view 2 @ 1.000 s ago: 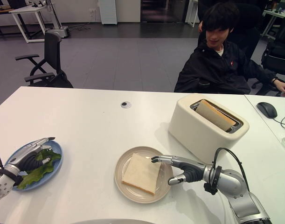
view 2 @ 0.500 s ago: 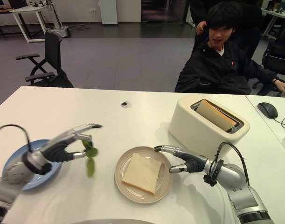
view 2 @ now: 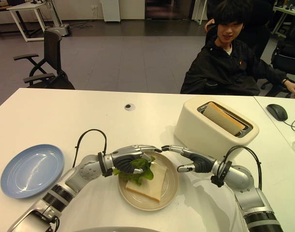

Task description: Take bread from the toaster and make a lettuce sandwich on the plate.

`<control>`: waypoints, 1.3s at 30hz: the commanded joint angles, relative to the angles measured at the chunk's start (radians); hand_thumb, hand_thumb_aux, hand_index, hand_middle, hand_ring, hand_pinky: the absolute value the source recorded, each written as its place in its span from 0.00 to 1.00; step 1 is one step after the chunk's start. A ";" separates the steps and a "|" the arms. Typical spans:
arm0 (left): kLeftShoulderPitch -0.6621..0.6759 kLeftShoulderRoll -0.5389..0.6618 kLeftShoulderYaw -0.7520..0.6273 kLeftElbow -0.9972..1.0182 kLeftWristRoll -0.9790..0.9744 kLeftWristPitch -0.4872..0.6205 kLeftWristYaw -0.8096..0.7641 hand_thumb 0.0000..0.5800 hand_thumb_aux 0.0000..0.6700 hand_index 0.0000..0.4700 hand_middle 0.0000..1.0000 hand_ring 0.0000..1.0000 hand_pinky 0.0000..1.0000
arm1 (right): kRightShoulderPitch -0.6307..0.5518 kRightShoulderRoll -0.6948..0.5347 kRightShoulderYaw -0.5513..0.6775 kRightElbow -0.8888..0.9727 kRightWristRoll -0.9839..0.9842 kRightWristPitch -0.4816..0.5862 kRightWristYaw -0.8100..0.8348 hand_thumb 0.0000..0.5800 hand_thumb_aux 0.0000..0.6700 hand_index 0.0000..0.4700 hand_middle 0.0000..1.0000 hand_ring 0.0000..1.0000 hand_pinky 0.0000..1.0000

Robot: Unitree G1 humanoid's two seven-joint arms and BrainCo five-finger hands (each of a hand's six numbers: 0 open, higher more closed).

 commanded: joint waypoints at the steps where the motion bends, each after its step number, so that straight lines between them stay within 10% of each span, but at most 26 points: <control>1: -0.009 -0.020 -0.027 0.028 0.024 -0.019 0.001 1.00 1.00 1.00 0.00 0.00 0.00 | -0.021 0.008 0.016 0.013 -0.012 -0.003 0.004 0.00 0.00 0.00 0.00 0.00 0.00; 18: 0.008 -0.056 -0.050 0.003 0.052 -0.005 0.006 1.00 1.00 1.00 0.00 0.00 0.00 | -0.030 0.017 0.037 0.027 -0.032 -0.003 -0.007 0.00 0.00 0.00 0.00 0.00 0.00; 19: 0.006 -0.056 -0.048 0.011 0.062 0.000 0.016 0.85 0.61 0.61 0.00 0.00 0.00 | -0.032 0.017 0.037 0.027 -0.033 -0.003 -0.008 0.00 0.00 0.00 0.00 0.00 0.00; 20: 0.004 -0.055 -0.045 0.018 0.073 0.004 0.026 0.09 0.05 0.05 0.00 0.00 0.00 | -0.032 0.017 0.037 0.027 -0.034 -0.003 -0.010 0.00 0.00 0.00 0.00 0.00 0.00; 21: 0.003 -0.055 -0.041 0.022 0.082 0.009 0.038 0.00 0.00 0.00 0.00 0.00 0.00 | -0.032 0.017 0.037 0.027 -0.035 -0.004 -0.012 0.00 0.00 0.00 0.00 0.00 0.00; 31: 0.034 -0.031 0.018 -0.064 0.027 0.016 0.060 0.00 0.00 0.00 0.00 0.00 0.00 | -0.011 0.024 0.008 0.001 -0.049 -0.018 -0.068 0.00 0.00 0.00 0.00 0.00 0.00; 39: 0.133 -0.071 0.182 -0.113 -0.415 0.026 0.032 0.00 0.00 0.00 0.00 0.00 0.00 | 0.022 0.135 -0.273 -0.246 -0.126 -0.071 -0.388 0.00 0.00 0.00 0.00 0.00 0.00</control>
